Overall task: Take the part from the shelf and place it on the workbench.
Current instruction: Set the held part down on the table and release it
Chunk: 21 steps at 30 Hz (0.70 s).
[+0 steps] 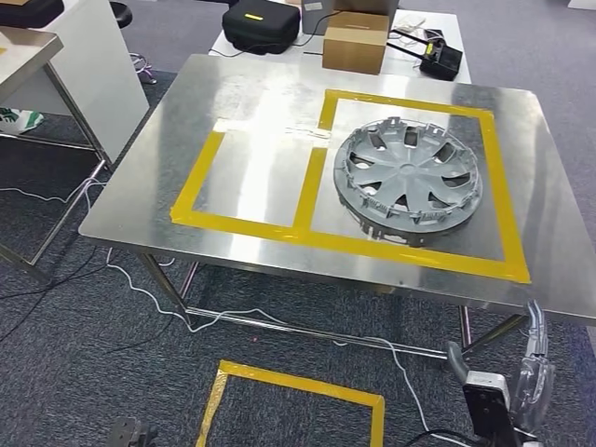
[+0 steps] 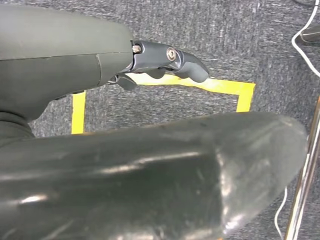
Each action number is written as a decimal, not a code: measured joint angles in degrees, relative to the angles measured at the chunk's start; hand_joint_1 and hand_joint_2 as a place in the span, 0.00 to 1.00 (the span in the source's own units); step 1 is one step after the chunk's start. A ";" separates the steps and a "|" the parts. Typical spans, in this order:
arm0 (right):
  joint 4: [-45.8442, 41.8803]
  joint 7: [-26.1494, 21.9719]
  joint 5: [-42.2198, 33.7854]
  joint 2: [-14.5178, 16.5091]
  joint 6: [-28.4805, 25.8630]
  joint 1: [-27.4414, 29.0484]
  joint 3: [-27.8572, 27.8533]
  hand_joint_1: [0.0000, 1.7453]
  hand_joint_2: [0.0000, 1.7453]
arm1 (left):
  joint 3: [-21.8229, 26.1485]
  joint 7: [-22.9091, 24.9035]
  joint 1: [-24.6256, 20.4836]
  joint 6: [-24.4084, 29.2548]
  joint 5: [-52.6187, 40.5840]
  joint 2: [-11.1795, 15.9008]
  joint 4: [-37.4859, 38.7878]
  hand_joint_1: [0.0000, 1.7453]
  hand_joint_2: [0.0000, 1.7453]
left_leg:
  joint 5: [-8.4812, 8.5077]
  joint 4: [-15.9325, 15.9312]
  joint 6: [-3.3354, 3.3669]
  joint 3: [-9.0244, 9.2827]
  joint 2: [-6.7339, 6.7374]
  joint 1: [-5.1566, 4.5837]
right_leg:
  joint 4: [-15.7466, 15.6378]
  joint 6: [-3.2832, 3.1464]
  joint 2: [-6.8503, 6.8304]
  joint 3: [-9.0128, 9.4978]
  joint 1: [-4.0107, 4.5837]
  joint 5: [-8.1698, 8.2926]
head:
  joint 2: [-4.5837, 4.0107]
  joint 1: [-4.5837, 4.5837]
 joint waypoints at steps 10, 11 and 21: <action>26.00 5.65 22.33 -0.67 -3.59 -9.76 -26.08 0.00 0.00 | 1.12 4.33 0.67 0.84 -1.28 -1.19 -0.08 0.00 0.00 | -6.60 7.87 -2.90 -3.85 -0.08 0.17 | -10.60 -2.93 -0.15 2.75 0.13 4.97 | 0.00 -0.55; 29.51 7.93 27.28 -1.17 -3.51 -10.12 -28.62 0.00 0.00 | 1.31 4.92 0.86 1.00 -1.41 -1.33 -0.09 0.00 0.00 | -8.88 11.59 -3.07 -4.67 -0.08 0.20 | -10.56 -2.93 -0.23 1.97 0.13 5.60 | 0.00 -0.67; 59.27 37.54 48.36 -4.72 17.90 -13.44 -43.62 0.00 0.00 | 2.22 6.15 0.92 0.74 -4.33 -0.55 -0.37 0.00 0.00 | -6.16 -2.33 -1.40 9.32 -0.06 0.24 | -9.97 -0.74 -0.24 -2.95 0.14 10.61 | 0.00 -0.73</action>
